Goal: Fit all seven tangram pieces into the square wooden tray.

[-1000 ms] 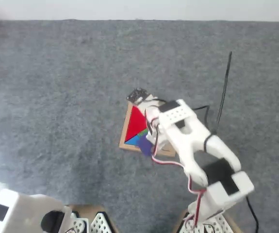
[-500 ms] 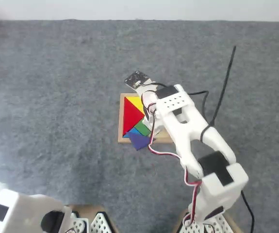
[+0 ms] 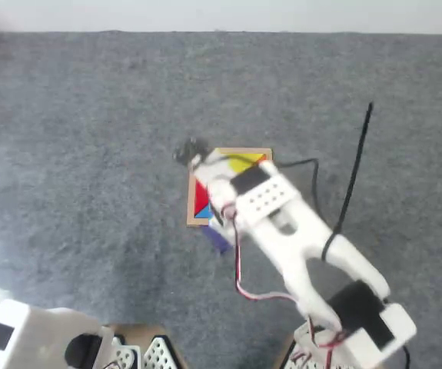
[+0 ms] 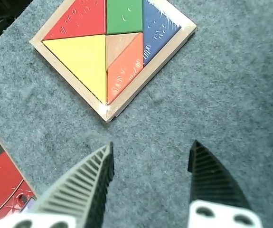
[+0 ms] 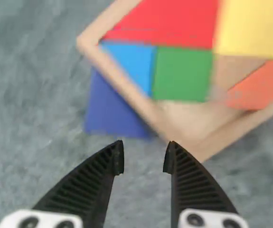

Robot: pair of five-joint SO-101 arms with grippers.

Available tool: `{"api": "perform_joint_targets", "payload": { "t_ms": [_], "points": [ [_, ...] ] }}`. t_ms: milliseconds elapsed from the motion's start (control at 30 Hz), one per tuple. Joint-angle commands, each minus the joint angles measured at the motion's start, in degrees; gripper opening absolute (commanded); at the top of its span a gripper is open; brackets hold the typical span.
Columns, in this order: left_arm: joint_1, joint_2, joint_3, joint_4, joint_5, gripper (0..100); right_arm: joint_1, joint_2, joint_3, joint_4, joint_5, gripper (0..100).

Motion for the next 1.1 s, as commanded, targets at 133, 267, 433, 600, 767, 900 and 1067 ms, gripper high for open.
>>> {"api": "perform_joint_targets", "payload": {
  "t_ms": [133, 267, 433, 600, 767, 900, 1067],
  "points": [
    [-0.3, -3.0, -0.5, -1.2, 0.0, 25, -2.2, -8.1, 11.6, -6.2, -1.3, 15.1],
    [-0.2, -3.2, -0.5, -1.1, 0.0, 25, -3.0, -10.0, 11.3, -10.9, -8.9, 15.1],
    [-0.2, -3.4, -0.5, -1.0, 0.1, 25, -6.5, -7.8, 11.3, -19.6, -11.0, 15.3],
    [-0.3, -3.4, -0.5, -1.0, 0.1, 25, -7.1, 0.9, 10.0, -20.6, -10.9, 15.1],
    [-0.2, -3.4, -0.5, -1.0, 0.1, 25, -2.9, 9.2, 3.8, -20.0, -10.9, 15.1],
    [-0.4, -3.4, -0.5, -1.1, 0.1, 25, -1.2, 12.4, -1.7, -16.7, -10.9, 15.1],
    [-0.7, -3.4, -0.5, -1.2, 0.1, 25, -2.8, 12.8, -2.7, -11.1, -10.6, 15.1]
  ]
}}
